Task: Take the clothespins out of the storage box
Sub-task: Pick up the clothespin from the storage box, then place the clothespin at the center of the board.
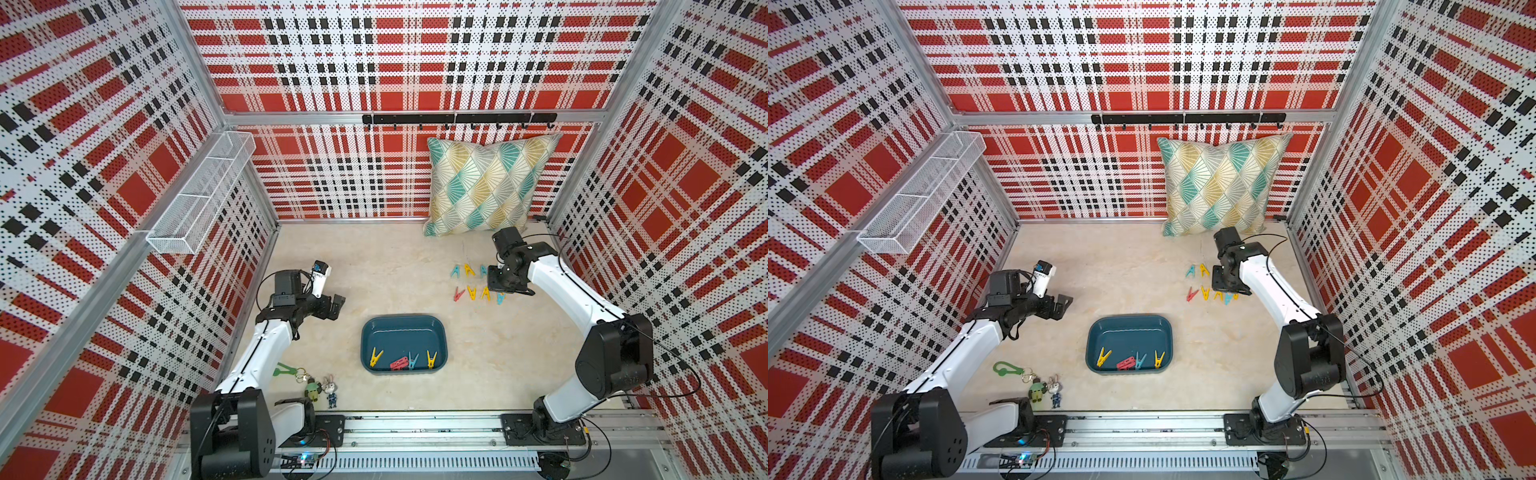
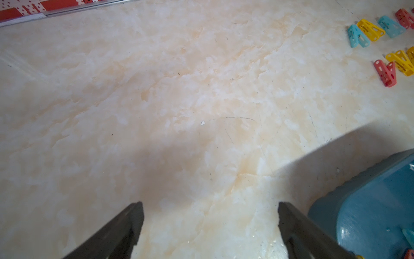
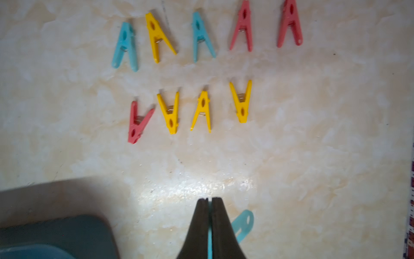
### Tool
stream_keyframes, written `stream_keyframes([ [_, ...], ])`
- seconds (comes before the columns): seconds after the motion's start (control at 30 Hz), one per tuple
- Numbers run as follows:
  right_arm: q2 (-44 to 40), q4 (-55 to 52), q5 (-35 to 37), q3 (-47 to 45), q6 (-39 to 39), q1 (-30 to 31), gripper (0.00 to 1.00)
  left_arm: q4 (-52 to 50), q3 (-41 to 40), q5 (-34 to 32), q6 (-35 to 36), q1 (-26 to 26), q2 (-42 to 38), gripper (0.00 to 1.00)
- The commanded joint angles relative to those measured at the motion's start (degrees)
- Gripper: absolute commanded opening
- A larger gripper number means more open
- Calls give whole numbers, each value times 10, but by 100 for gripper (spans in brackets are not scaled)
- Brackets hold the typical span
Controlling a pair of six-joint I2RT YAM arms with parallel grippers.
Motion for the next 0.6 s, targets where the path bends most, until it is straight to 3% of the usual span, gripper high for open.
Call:
stream_keyframes([
  [0.0,42,-14,8,15,-47,-25,0,10,-3,-1,6,-6,2,100],
  [0.57,223,-41,67,141,-107,-105,0,10,-3,1,5,-8,1,100],
])
